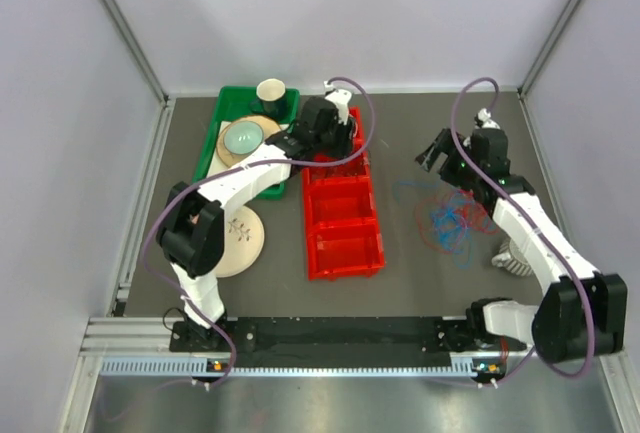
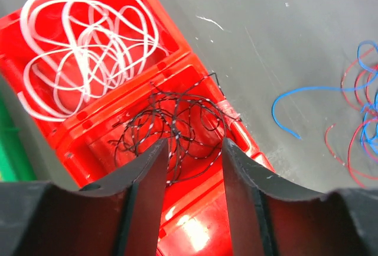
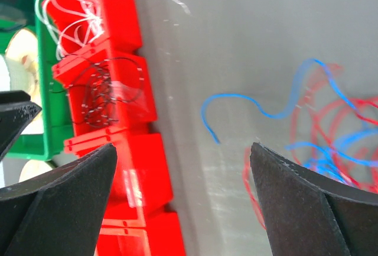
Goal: Untangle the cables
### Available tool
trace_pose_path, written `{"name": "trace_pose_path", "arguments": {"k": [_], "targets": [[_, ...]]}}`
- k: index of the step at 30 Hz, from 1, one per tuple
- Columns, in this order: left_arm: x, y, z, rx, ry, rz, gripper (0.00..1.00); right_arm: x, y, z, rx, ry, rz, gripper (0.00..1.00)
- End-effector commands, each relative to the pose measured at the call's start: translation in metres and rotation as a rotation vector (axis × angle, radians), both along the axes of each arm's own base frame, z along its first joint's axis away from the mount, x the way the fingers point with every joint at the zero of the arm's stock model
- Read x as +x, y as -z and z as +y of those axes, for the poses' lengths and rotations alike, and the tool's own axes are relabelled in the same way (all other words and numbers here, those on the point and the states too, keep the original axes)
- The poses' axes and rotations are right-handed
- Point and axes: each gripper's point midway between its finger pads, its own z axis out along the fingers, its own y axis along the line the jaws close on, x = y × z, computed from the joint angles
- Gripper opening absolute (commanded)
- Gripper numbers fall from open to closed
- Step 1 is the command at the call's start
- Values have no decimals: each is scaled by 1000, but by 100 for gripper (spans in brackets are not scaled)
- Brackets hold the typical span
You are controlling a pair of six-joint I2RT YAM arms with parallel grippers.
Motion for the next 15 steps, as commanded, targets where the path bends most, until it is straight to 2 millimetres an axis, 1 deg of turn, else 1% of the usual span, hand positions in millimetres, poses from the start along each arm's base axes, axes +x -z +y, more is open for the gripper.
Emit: {"name": "trace_pose_path", "arguments": {"k": [1, 2, 3, 4, 5, 6, 7, 8, 9, 10, 11, 12, 13, 14, 15], "targets": [[7, -32, 24, -78, -145, -83, 46, 30, -30, 31, 32, -86, -76, 93], [9, -24, 35, -74, -176, -49, 46, 32, -30, 41, 43, -127, -66, 94], [9, -20, 41, -72, -195, -25, 46, 41, -27, 46, 49, -142, -49, 94], [10, -16, 48, -85, -234, 6, 46, 43, -24, 50, 53, -156, -37, 94], [12, -10, 59, -83, -260, 31, 46, 45, -24, 56, 57, -175, -34, 94], [7, 0, 66, -73, -269, 64, 46, 52, -19, 58, 51, -179, -22, 94], [6, 2, 69, -89, -278, 76, 46, 55, -17, 60, 49, -186, -17, 94], [7, 6, 77, -91, -295, 82, 45, 58, -13, 64, 55, -199, -4, 94], [3, 17, 82, -73, -305, 102, 45, 62, -16, 67, 57, -208, -6, 94], [1, 22, 86, -59, -316, 110, 45, 67, -2, 70, 49, -219, 27, 94], [-1, 27, 91, -45, -330, 121, 45, 69, 4, 71, 38, -220, 45, 93], [-4, 37, 95, -26, -338, 140, 45, 72, 3, 75, 29, -227, 54, 93], [-6, 44, 98, -8, -345, 158, 45, 75, 20, 77, 13, -236, 92, 93], [-8, 49, 100, 6, -351, 172, 45, 76, 24, 79, 9, -238, 106, 93], [-9, 59, 102, 26, -359, 193, 45, 78, 26, 85, 6, -252, 112, 92]]}}
